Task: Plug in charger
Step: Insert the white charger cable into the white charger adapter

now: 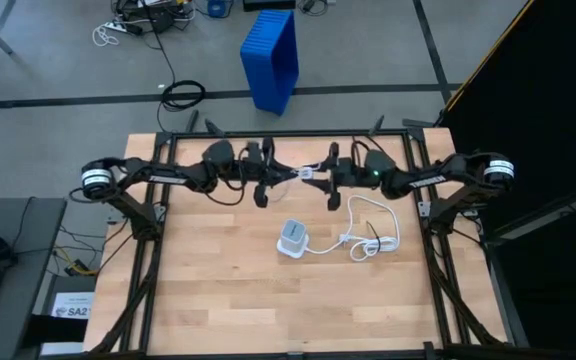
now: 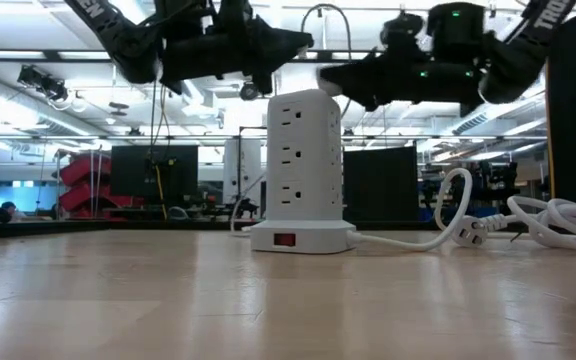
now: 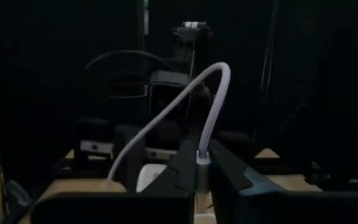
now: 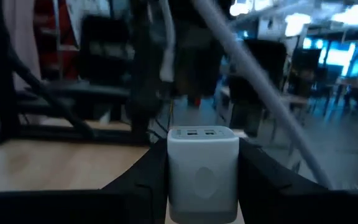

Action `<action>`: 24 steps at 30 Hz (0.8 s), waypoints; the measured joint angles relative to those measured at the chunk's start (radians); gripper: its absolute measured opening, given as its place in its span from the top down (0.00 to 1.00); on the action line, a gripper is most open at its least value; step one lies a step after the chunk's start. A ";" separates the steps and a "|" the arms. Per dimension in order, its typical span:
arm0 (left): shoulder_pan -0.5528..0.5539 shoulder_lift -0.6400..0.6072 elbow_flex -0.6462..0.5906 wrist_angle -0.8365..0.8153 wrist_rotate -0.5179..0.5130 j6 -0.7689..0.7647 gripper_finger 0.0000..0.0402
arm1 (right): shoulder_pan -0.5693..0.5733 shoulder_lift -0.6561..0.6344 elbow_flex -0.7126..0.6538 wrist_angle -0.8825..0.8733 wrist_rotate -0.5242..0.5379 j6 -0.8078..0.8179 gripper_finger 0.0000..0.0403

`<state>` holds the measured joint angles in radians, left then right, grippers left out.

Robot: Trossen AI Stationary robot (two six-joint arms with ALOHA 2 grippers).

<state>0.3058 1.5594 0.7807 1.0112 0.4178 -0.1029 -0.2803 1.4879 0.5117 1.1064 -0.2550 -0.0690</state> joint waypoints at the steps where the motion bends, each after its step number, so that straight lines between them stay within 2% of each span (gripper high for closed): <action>1: -0.007 0.015 0.000 0.035 0.000 -0.002 1.00 | 0.007 0.000 -0.001 -0.001 0.000 0.001 0.73; 12: -0.043 0.140 0.002 0.254 -0.035 -0.037 1.00 | 0.063 0.000 -0.001 0.002 0.004 -0.010 0.73; 17: -0.047 0.170 0.003 0.278 -0.041 -0.041 1.00 | 0.074 0.000 -0.001 0.002 0.057 -0.005 0.73; 24: -0.051 0.181 0.004 0.282 -0.053 -0.037 1.00 | 0.090 0.000 -0.001 -0.007 0.058 -0.005 0.73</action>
<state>0.2544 1.7409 0.7845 1.2932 0.3644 -0.1398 -0.1904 1.4883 0.5102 1.0994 -0.1974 -0.0742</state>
